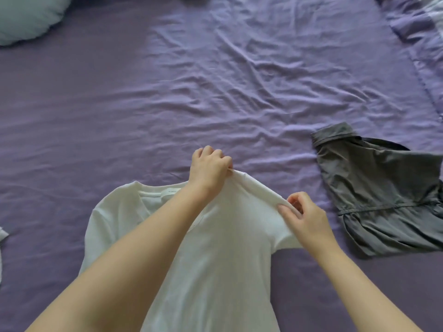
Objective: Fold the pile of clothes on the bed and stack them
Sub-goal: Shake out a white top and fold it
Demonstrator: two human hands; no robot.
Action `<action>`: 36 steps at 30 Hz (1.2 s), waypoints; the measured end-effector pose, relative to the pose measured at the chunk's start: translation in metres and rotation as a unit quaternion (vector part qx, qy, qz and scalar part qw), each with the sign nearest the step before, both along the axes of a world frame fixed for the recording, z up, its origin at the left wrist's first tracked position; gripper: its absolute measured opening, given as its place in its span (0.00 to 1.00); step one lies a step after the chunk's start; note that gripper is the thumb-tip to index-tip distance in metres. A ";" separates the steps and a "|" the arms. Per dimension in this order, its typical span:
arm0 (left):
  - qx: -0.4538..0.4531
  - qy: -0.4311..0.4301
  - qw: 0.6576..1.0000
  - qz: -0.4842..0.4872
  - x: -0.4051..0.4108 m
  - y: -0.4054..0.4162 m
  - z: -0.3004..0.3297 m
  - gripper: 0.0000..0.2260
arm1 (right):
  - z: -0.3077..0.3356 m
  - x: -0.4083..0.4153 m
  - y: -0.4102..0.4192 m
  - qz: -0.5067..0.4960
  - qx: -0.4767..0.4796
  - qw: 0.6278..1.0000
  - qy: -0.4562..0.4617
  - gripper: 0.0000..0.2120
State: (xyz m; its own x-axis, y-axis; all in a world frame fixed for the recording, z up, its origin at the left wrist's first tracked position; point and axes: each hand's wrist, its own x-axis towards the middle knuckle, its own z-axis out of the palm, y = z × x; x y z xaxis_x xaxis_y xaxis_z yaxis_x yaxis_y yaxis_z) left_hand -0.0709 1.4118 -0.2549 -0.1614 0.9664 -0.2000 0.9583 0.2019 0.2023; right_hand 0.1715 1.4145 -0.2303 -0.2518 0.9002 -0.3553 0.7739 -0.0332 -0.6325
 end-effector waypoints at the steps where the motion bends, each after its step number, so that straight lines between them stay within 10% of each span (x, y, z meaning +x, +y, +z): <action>1: 0.014 0.002 1.000 0.021 0.001 0.003 0.000 0.09 | 0.000 0.001 0.007 -0.002 0.021 0.999 -0.030 0.10; 11: 0.136 -0.026 0.990 0.016 0.081 -0.045 -0.003 0.16 | -0.014 0.001 -0.006 -0.013 0.010 0.998 -0.067 0.31; 16: -0.095 -0.031 0.993 -0.057 0.100 -0.086 -0.023 0.30 | -0.014 0.002 -0.040 -0.048 -0.066 0.995 -0.059 0.41; 23: -0.153 0.015 0.988 -0.027 0.093 -0.089 -0.022 0.41 | -0.002 0.002 -0.035 -0.059 -0.024 0.998 0.013 0.07; 36: -0.124 -0.003 0.992 -0.011 0.101 -0.095 -0.027 0.39 | -0.017 0.004 -0.024 -0.102 0.016 0.994 0.023 0.10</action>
State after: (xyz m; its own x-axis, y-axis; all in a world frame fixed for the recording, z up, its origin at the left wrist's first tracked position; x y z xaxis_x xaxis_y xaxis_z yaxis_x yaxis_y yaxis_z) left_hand 0.0297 1.3168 -0.2822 -0.1386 0.8903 -0.4337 0.9620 0.2251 0.1548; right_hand 0.1753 1.3908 -0.2472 -0.0772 0.9450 -0.3177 0.7232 -0.1663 -0.6703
